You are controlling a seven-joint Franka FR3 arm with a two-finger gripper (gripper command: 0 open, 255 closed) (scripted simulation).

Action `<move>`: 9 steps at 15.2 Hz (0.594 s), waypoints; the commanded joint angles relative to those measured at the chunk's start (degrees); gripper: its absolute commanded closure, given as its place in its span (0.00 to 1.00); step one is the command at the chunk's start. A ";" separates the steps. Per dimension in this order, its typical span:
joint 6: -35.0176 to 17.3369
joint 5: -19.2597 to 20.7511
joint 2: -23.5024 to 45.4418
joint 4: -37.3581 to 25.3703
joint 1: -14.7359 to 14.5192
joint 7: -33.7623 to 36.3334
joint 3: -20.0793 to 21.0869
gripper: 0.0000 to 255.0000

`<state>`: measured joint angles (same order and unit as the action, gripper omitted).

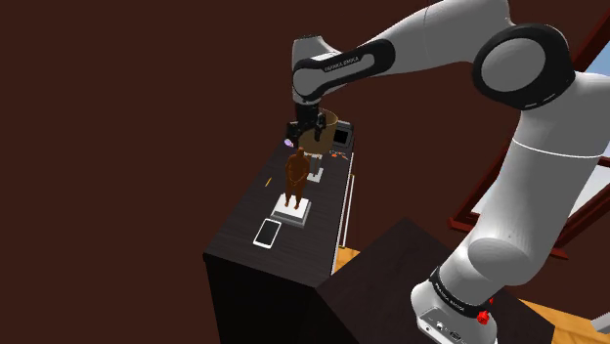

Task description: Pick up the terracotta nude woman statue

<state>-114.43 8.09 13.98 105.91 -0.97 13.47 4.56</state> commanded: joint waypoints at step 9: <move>-4.52 1.77 6.85 -1.78 -0.69 1.88 -0.27 0.00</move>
<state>-118.54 9.80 20.39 104.18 -1.66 15.31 4.33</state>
